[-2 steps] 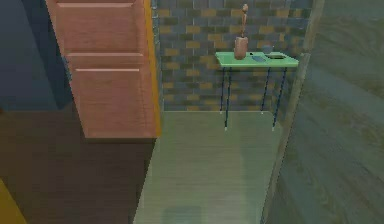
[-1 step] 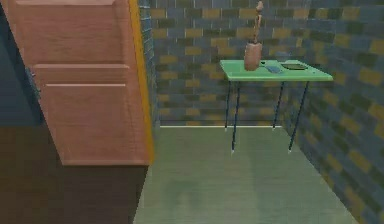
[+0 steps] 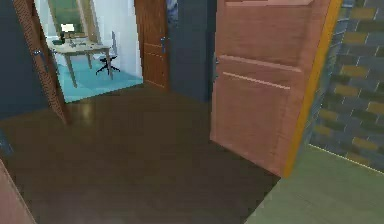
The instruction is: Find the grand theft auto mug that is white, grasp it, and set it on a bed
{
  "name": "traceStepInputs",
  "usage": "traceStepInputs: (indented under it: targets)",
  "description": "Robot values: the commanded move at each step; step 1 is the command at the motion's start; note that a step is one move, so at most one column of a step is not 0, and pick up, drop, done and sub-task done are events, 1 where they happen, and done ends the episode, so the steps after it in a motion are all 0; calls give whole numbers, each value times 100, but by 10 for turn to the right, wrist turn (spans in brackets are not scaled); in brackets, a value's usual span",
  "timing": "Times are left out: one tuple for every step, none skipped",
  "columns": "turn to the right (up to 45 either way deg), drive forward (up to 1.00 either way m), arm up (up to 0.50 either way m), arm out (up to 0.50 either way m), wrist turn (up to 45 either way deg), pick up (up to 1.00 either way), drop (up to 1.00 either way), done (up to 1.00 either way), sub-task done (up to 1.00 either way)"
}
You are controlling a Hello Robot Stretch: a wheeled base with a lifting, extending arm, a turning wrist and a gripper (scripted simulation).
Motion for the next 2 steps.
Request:
traceStepInputs:
  targets:
    - [-210, 0, 0, 0, 0, 0, 0, 0, 0]
    - [0, 100, 0, 0, 0, 0, 0, 0, 0]
